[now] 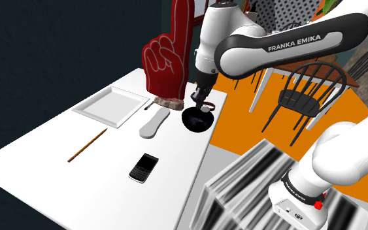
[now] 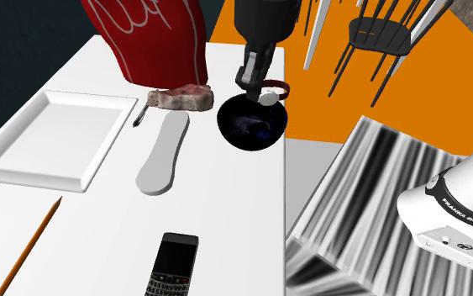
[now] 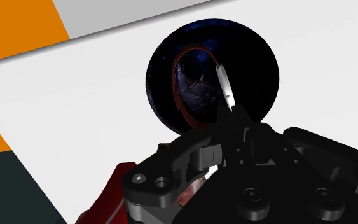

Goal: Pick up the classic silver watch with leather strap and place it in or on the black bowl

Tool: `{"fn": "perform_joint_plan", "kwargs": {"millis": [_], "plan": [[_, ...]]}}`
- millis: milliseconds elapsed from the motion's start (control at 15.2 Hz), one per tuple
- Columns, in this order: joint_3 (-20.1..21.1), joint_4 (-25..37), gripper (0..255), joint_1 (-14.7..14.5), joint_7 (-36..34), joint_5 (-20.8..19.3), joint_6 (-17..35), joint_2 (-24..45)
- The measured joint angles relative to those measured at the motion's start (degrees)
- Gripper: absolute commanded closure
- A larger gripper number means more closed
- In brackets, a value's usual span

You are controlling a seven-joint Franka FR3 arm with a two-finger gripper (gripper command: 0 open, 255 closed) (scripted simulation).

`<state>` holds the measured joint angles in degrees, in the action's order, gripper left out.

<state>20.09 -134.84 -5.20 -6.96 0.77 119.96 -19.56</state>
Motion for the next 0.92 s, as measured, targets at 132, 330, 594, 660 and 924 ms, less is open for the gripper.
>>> {"fn": "perform_joint_plan", "kwargs": {"millis": [132, 330, 594, 660, 924], "plan": [[0.2, -1.1, 255, 0.0, -0.3, -0.1, 1.5, 0.4], [0.2, -1.8, 255, 0.0, -0.3, -0.1, 2.2, 0.5], [0.2, -1.8, 0, 0.0, -0.3, -0.1, 2.3, 0.5], [0.2, -1.8, 0, 0.0, -0.3, -0.1, 2.3, 0.5], [0.2, -1.8, 0, 0.0, -0.3, -0.1, 2.3, 0.5]]}}
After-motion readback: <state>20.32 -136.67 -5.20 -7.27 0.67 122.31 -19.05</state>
